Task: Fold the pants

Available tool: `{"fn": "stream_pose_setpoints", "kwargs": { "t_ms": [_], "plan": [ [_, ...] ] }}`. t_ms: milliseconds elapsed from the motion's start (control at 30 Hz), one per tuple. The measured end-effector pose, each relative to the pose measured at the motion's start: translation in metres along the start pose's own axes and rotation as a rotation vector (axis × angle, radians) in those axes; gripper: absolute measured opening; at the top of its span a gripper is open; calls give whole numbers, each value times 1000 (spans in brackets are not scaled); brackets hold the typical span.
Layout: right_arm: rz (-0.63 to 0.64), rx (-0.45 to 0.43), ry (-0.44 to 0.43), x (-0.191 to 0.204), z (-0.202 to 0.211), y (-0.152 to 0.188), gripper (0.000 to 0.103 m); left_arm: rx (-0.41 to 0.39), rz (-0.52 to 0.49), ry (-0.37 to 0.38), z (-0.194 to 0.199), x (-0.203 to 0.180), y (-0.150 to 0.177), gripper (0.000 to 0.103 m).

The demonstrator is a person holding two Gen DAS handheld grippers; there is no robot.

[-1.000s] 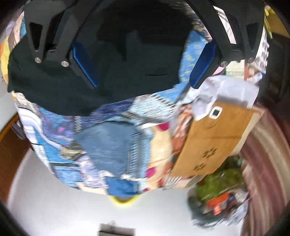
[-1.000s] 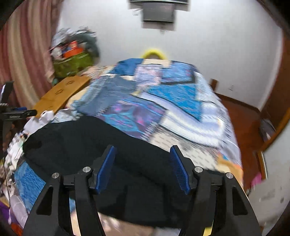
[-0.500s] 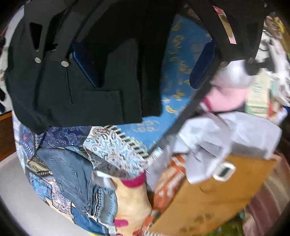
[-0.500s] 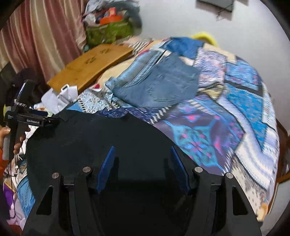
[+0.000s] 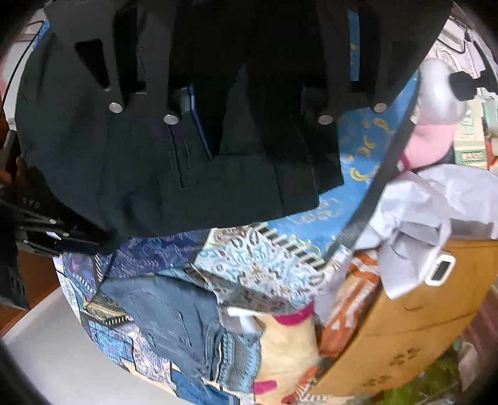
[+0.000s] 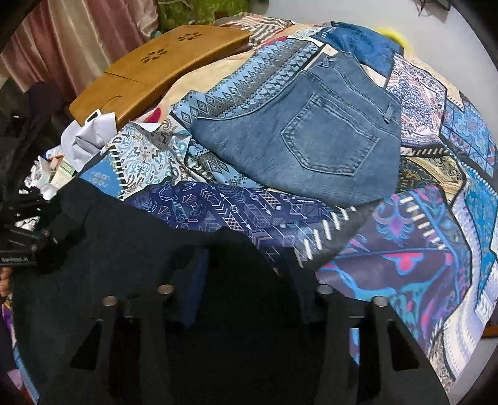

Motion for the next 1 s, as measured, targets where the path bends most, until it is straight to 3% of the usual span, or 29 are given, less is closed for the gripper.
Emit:
{"fn": "stream_pose_setpoints", "kwargs": {
  "t_ms": [100, 267, 333, 467, 500, 567, 633, 733, 1000],
  "plan": [
    [41, -17, 31, 7, 0, -1, 14, -26, -26, -57, 0, -1, 0, 41],
    [37, -65, 138, 5, 3, -8, 3, -81, -111, -213, 0, -5, -13, 41],
    [-11, -66, 162, -4, 4, -11, 3, -66, -128, -235, -5, -6, -19, 42],
    [-111, -99, 115, -22, 22, -2, 4, -41, -113, -263, -1, -7, -24, 53],
    [-130, -114, 99, -27, 33, 5, 5, -45, -107, -260, 5, -7, -24, 54],
    [-141, -148, 99, -34, 53, 20, 10, -58, -88, -244, 15, -7, -24, 66],
    [-153, -182, 111, -39, 71, 36, 24, -83, -61, -227, 29, -9, -23, 71],
    [-200, -238, 151, -64, 107, 73, 37, -132, -48, -199, 53, -21, -24, 79],
    [-473, -250, 253, -165, 154, 172, 38, -175, -109, -132, 70, -93, -24, 85]
  ]
}}
Point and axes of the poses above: each gripper's, at about its wrist camera, not at the fingertips, and z roughly against the way its jaws point, x to its left, y to its underside, the point moved 1 cm from there along -z, roughly the way its jaws point, and after that the axes turned 2 degrees about z, right-handed, at the moved point
